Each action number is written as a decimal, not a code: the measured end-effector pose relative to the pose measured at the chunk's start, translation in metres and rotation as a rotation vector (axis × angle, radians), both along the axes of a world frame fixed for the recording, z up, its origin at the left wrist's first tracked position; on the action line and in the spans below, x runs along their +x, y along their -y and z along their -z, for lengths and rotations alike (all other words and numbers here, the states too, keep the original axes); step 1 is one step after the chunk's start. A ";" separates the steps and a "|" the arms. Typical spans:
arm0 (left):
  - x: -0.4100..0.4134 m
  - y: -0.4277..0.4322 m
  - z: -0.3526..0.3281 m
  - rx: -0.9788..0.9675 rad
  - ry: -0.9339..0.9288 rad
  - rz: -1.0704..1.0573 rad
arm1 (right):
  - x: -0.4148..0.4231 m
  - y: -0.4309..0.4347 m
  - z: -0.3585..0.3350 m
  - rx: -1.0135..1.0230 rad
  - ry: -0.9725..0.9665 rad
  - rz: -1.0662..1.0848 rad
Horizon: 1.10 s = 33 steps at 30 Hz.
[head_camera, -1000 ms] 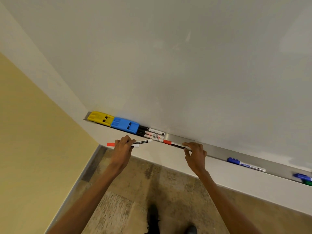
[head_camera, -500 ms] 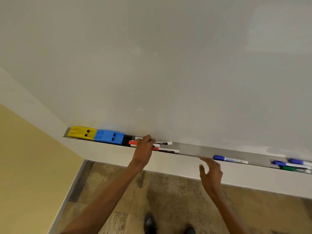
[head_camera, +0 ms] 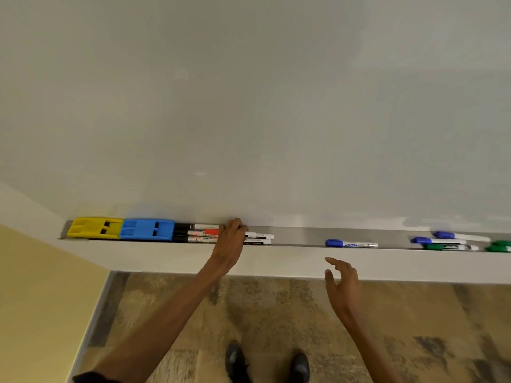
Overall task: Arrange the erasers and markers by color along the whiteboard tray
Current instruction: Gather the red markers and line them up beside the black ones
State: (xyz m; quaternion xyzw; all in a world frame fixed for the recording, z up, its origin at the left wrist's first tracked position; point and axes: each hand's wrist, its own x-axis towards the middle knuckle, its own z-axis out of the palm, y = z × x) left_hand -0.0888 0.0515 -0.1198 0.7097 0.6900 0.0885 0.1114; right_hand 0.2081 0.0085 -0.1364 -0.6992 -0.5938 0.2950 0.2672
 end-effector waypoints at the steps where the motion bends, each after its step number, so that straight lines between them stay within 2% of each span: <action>1: 0.000 -0.001 -0.002 -0.003 0.000 0.005 | -0.007 -0.002 -0.001 -0.005 -0.012 -0.011; 6: 0.006 -0.001 -0.008 0.007 -0.034 0.054 | -0.064 -0.026 -0.019 0.090 -0.103 -0.237; 10: 0.013 0.002 -0.011 0.038 0.010 0.102 | -0.115 -0.053 -0.035 0.121 -0.070 -0.426; 14: 0.009 0.001 -0.013 0.047 0.074 0.138 | -0.137 -0.071 -0.043 0.147 -0.009 -0.522; 22: -0.009 0.002 -0.009 0.102 0.223 0.152 | -0.132 -0.081 -0.032 0.184 0.032 -0.532; 33: -0.033 0.001 -0.002 0.165 0.224 0.009 | -0.136 -0.077 -0.009 0.219 0.086 -0.335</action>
